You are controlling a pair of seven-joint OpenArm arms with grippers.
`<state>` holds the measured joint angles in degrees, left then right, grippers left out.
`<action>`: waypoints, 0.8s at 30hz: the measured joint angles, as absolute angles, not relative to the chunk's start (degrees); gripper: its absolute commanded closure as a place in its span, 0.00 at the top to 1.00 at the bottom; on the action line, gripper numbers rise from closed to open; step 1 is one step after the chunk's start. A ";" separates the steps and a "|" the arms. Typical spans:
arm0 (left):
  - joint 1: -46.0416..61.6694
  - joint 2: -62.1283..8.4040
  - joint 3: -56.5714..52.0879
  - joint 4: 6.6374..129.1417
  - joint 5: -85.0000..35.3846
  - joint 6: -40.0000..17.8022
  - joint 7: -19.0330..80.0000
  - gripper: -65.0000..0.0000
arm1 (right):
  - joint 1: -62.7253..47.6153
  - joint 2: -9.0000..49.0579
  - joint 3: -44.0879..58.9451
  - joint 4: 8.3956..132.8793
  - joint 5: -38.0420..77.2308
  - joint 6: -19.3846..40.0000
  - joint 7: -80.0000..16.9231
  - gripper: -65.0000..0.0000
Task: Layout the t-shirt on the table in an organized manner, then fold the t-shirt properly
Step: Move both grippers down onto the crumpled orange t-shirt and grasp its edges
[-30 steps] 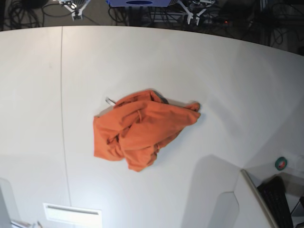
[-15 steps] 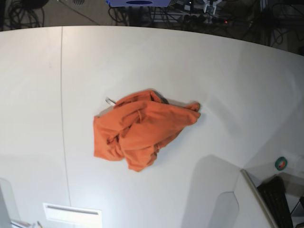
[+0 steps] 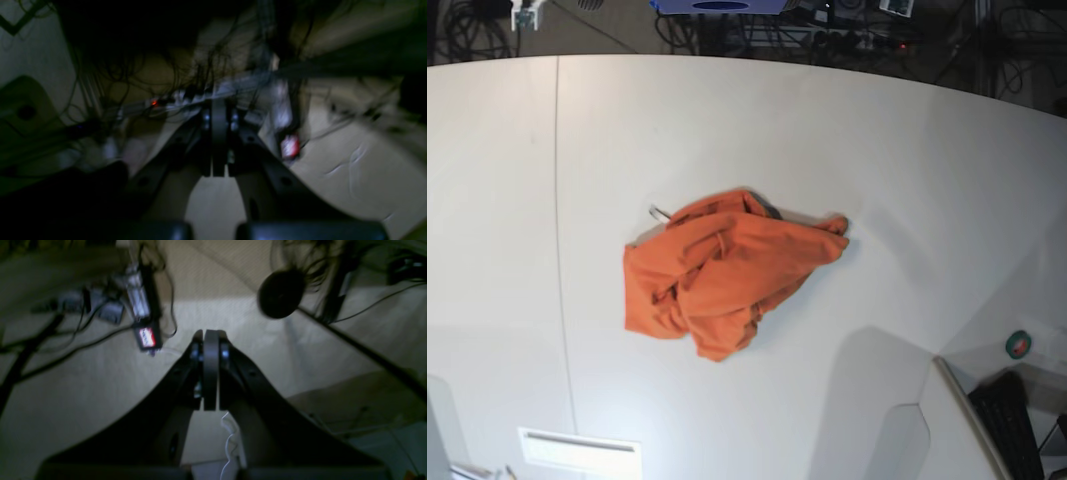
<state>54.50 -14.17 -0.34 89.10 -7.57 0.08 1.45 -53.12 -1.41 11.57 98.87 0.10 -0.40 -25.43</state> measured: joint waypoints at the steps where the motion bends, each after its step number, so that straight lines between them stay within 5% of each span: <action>1: 55.09 -15.25 -0.36 91.68 -10.87 0.19 1.69 0.00 | -53.39 -1.43 11.40 101.67 -0.01 -0.34 -25.67 0.00; 11: 52.14 -21.04 -6.98 101.01 -27.57 0.16 2.04 0.00 | -44.18 0.36 -2.22 113.93 -0.25 -0.62 -26.41 0.00; 15: 47.46 -20.82 -14.02 101.01 -28.45 0.67 12.82 0.00 | -36.27 4.58 -14.59 113.91 -0.01 -0.43 -30.61 0.00; 16: 45.80 -20.62 -15.44 100.99 -28.45 0.62 16.36 0.00 | -33.58 4.86 -17.32 113.89 -0.25 -0.51 -33.74 0.03; 20: 40.86 -19.18 -20.40 101.10 -28.40 0.21 22.41 0.09 | -23.14 4.51 -24.91 113.08 -0.10 -0.47 -39.83 0.41; 24: 38.02 -19.09 -21.58 101.08 -28.42 0.21 23.38 0.30 | -14.85 4.80 -29.19 108.01 -0.14 -0.45 -40.75 0.41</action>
